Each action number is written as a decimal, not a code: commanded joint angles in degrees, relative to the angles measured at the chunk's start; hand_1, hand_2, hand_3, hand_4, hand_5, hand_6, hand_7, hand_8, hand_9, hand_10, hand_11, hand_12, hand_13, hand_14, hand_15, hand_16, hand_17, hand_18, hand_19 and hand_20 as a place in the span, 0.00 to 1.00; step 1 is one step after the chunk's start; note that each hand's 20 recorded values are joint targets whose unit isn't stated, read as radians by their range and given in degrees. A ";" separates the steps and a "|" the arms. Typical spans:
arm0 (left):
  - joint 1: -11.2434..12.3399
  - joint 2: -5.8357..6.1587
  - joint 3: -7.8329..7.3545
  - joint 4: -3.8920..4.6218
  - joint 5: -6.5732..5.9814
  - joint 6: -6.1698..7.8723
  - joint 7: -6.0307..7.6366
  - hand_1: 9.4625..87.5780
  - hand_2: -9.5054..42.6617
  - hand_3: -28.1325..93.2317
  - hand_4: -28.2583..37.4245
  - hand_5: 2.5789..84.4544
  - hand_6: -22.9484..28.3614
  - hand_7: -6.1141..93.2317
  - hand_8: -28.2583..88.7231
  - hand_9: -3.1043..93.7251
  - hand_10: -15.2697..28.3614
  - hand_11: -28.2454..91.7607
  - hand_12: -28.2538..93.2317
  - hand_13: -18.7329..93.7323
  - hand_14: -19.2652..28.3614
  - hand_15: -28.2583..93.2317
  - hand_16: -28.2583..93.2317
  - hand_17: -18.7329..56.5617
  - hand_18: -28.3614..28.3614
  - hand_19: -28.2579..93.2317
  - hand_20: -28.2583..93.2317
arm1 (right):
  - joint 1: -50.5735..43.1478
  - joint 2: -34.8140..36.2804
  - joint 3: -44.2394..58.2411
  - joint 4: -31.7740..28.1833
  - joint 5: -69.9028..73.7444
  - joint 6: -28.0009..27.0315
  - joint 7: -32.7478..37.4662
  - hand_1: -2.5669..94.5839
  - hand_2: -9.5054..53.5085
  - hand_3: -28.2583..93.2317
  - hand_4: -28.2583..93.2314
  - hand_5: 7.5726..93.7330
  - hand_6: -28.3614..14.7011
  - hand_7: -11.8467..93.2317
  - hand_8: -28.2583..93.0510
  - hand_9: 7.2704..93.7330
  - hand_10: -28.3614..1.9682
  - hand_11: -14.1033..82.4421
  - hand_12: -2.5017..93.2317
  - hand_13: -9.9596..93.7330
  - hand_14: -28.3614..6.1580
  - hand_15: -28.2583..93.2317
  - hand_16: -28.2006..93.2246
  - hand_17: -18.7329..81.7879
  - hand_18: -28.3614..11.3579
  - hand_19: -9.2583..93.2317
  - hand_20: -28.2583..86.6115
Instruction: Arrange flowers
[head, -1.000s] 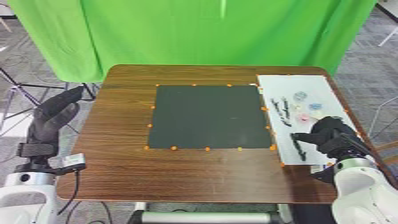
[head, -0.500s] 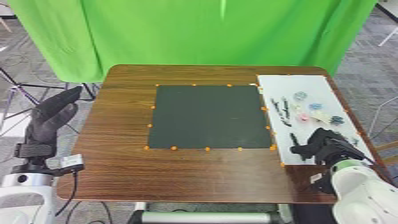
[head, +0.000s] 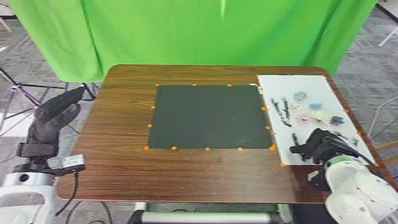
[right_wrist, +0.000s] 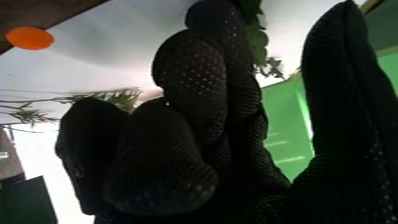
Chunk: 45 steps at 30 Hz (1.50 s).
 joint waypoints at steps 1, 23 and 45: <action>0.79 -0.25 -0.08 -0.48 0.14 -0.34 -0.50 0.14 0.26 0.74 0.00 0.44 0.50 0.19 0.18 0.39 0.64 0.34 0.30 0.41 0.73 0.28 0.23 0.29 0.63 0.25 0.32 | 1.26 -0.20 -1.17 2.31 1.59 -1.95 2.09 0.40 0.00 0.69 0.11 0.84 0.63 0.45 0.22 0.96 0.57 0.60 0.38 1.00 0.76 0.77 0.44 0.85 0.35 1.00 0.73; 2.38 -1.26 -0.80 -1.38 -0.57 0.26 -0.89 0.14 0.26 0.74 0.00 0.43 0.50 0.19 0.17 0.39 0.63 0.34 0.30 0.41 0.74 0.28 0.23 0.29 0.63 0.25 0.32 | -0.21 -1.45 2.19 3.31 11.73 1.71 4.22 0.61 0.00 0.68 0.25 0.80 0.61 0.36 0.54 0.94 0.59 0.58 0.41 1.00 0.80 0.75 0.44 0.86 0.42 1.00 0.65; -0.91 12.59 -5.27 5.48 -14.14 2.33 -0.46 0.14 0.26 0.73 0.00 0.44 0.50 0.19 0.17 0.39 0.63 0.34 0.30 0.41 0.73 0.28 0.23 0.29 0.64 0.25 0.32 | 20.04 0.96 -10.28 -1.81 15.43 11.48 -4.31 0.59 0.00 0.71 0.28 0.79 0.60 0.43 0.53 0.94 0.61 0.65 0.38 1.00 0.84 0.80 0.41 0.90 0.44 1.00 0.69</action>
